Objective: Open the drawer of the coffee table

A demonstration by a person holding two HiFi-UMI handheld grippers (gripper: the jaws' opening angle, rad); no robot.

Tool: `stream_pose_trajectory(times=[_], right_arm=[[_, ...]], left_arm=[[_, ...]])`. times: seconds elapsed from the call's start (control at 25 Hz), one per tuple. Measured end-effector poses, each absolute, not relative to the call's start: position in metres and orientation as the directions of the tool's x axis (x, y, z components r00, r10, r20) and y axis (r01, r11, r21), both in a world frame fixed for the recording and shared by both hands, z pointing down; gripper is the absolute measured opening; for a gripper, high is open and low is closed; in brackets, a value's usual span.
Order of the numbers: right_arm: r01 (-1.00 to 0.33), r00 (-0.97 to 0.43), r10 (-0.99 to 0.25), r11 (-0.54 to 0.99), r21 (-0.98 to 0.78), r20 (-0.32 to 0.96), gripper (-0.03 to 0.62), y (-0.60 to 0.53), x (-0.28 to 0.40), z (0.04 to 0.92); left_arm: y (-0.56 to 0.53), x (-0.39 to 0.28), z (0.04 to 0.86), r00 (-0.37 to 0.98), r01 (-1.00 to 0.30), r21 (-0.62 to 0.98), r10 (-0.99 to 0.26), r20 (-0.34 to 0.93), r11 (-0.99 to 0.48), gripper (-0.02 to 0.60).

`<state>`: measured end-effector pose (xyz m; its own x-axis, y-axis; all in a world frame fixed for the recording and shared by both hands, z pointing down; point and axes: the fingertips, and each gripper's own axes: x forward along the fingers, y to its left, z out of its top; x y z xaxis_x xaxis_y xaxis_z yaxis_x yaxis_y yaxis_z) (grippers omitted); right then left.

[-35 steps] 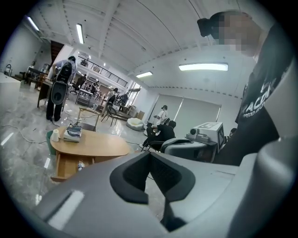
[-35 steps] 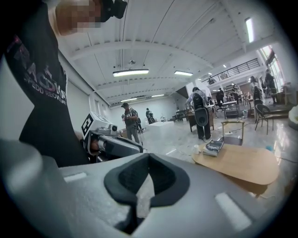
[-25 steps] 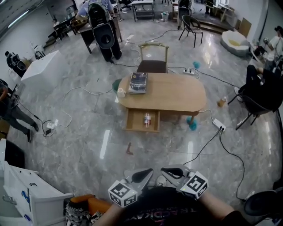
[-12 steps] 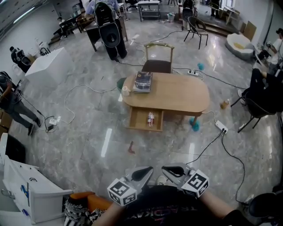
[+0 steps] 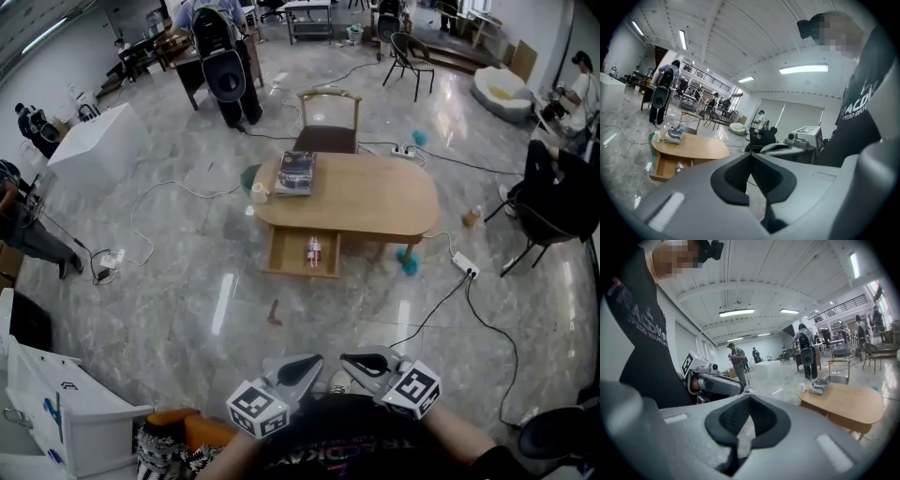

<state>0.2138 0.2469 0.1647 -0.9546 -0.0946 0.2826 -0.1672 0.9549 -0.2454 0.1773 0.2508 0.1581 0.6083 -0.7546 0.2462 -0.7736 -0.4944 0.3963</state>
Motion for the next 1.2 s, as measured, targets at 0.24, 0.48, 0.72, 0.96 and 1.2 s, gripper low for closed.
stream_pose_trajectory(times=[0.24, 0.48, 0.72, 0.96, 1.2], right_arm=[[-0.167, -0.954, -0.094, 0.955, -0.244, 0.285, 0.002, 0.2492, 0.2177, 0.1670], [-0.166, -0.953, -0.095, 0.958, -0.235, 0.288, 0.002, 0.2517, 0.2161, 0.1639], [-0.162, -0.955, -0.094, 0.959, -0.232, 0.281, 0.002, 0.2537, 0.2140, 0.1645], [-0.161, -0.955, -0.090, 0.959, -0.235, 0.284, 0.002, 0.2545, 0.2128, 0.1654], [-0.159, -0.955, -0.090, 0.960, -0.232, 0.284, 0.002, 0.2548, 0.2116, 0.1639]], left_arm=[[0.2517, 0.1838, 0.1595, 0.616, -0.768, 0.399, -0.748, 0.247, -0.501, 0.006], [0.2550, 0.1835, 0.1585, 0.618, -0.767, 0.398, -0.747, 0.247, -0.503, 0.006], [0.2578, 0.1827, 0.1593, 0.618, -0.768, 0.396, -0.746, 0.249, -0.504, 0.006], [0.2587, 0.1825, 0.1602, 0.619, -0.767, 0.395, -0.744, 0.251, -0.505, 0.006], [0.2591, 0.1821, 0.1580, 0.623, -0.765, 0.396, -0.742, 0.249, -0.509, 0.006]])
